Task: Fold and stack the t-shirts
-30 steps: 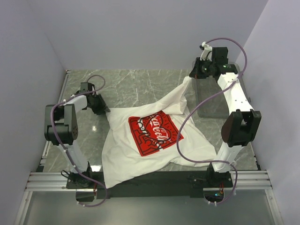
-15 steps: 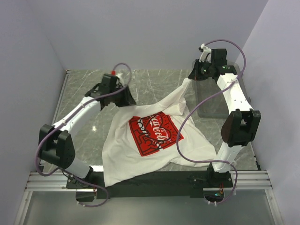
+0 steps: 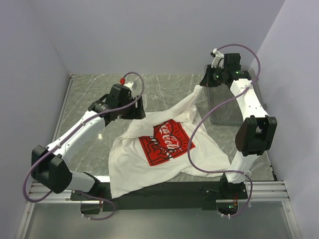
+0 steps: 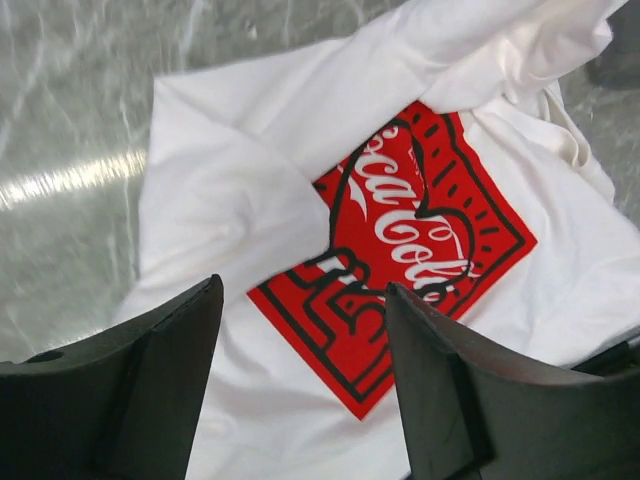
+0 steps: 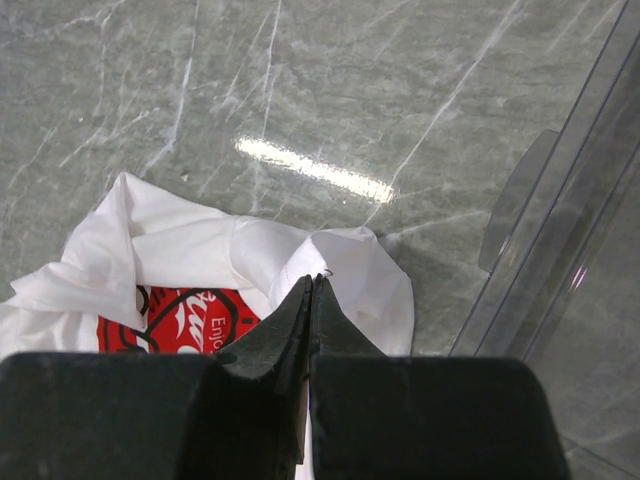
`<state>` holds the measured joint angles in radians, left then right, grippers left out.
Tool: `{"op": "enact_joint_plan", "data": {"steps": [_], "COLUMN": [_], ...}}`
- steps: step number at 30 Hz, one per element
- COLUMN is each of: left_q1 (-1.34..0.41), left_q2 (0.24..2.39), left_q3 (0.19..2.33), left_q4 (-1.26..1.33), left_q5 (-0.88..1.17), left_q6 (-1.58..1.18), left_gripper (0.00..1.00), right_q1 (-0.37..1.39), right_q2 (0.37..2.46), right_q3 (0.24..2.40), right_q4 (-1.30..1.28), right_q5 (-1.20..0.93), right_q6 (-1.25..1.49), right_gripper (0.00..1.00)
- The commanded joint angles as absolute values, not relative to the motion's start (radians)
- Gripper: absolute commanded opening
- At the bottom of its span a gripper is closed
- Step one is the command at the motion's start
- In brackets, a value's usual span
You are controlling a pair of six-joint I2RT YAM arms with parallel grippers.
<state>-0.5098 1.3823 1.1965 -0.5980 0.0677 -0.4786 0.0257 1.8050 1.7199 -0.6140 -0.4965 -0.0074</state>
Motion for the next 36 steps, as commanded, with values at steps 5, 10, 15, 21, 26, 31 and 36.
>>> {"op": "enact_joint_plan", "data": {"steps": [5, 10, 15, 21, 26, 31, 36], "left_q1": [-0.567, -0.699, -0.750, -0.799, -0.831, -0.841, -0.842], "left_q2": [1.457, 1.483, 1.589, 1.695, 1.738, 1.795, 1.833], "left_q3": [1.195, 1.134, 1.172, 1.201, 1.212, 1.247, 1.259], "left_q4": [-0.549, -0.486, -0.486, -0.480, -0.451, -0.462, -0.463], "left_q5": [0.138, 0.003, -0.145, -0.236, -0.252, -0.239, -0.276], "left_q6": [-0.128, -0.017, -0.092, -0.198, -0.248, -0.281, -0.305], "left_gripper": [0.74, 0.73, 0.62, 0.53, 0.52, 0.52, 0.56], "right_q1": [0.037, 0.038, 0.038, 0.040, 0.038, 0.040, 0.038], "right_q2": [1.795, 1.809, 1.813, 1.812, 1.819, 1.813, 1.813], "right_q3": [1.707, 1.710, 1.709, 1.707, 1.709, 1.707, 1.707], "right_q4": [-0.597, -0.603, -0.604, -0.606, -0.607, -0.604, -0.606], "right_q5": [-0.520, -0.526, -0.523, -0.520, -0.522, -0.520, -0.523], "right_q6": [-0.002, -0.002, -0.003, -0.005, -0.005, -0.005, -0.006], "right_gripper": [0.00, 0.00, 0.00, 0.00, 0.00, 0.00, 0.00]}}
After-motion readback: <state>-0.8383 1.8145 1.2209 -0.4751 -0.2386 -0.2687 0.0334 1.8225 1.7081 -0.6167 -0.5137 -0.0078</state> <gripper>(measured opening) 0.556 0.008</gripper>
